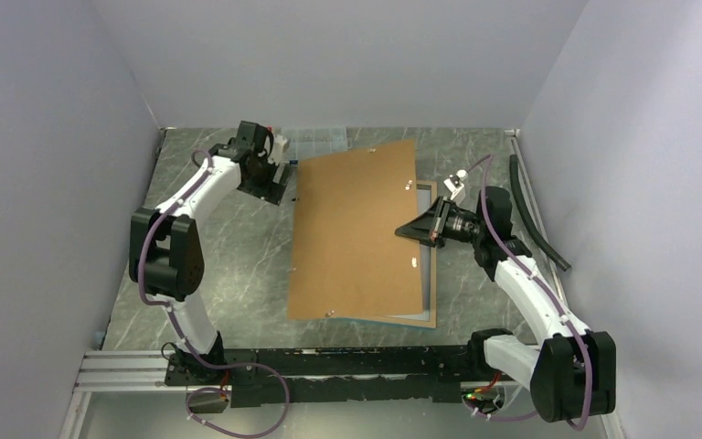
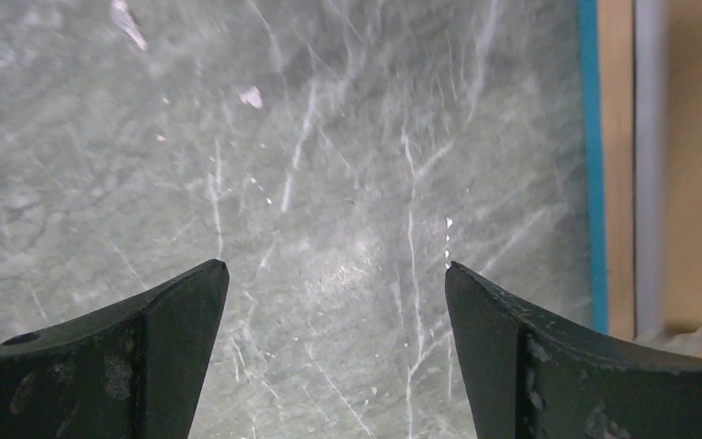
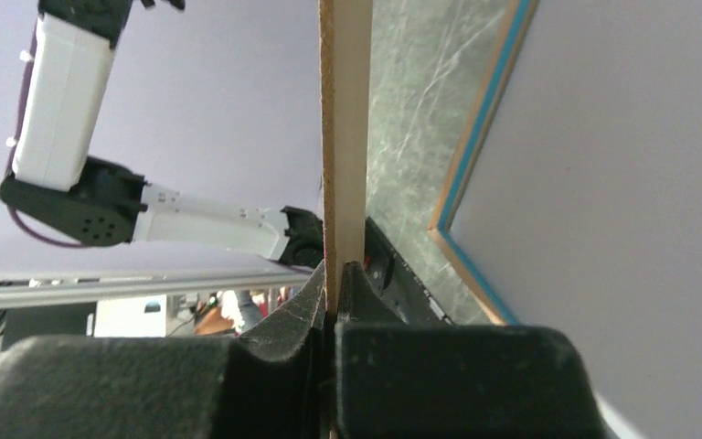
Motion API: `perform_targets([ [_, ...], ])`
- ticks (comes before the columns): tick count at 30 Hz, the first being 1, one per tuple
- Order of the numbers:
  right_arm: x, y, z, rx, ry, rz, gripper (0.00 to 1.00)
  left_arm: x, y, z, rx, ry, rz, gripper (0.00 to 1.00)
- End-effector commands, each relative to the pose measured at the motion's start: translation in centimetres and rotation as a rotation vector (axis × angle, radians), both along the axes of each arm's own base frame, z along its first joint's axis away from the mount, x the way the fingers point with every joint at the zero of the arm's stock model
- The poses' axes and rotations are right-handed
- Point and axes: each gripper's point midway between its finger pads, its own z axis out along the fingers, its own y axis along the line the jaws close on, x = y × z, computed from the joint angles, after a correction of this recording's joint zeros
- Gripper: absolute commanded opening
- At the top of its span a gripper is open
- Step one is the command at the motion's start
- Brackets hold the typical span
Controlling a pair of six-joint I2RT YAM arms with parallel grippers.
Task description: Put the photo into the frame
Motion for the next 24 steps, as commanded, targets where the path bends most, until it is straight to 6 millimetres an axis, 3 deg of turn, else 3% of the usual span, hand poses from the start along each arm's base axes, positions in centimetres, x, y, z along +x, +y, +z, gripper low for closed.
perform_targets([
  [1,-1.5,1.7,3.5,0.102,-0.120,0.105,0.00,1.7,0.4,2.6,-0.063,-0.037,0.088,0.95],
  [6,-1.8,2.9,4.5,0.160,-0.128,0.132,0.00,1.7,-0.1,4.6,-0.102,-0.050,0.060,0.95],
  [14,-0.9,4.4,5.5,0.217,-0.125,0.103,0.00,0.3,0.0,5.1,-0.108,-0.058,0.048,0.95],
  [24,0.2,5.7,5.0,0.257,-0.094,0.037,0.00,-0.6,-0.2,6.7,-0.129,-0.080,0.033,0.95],
])
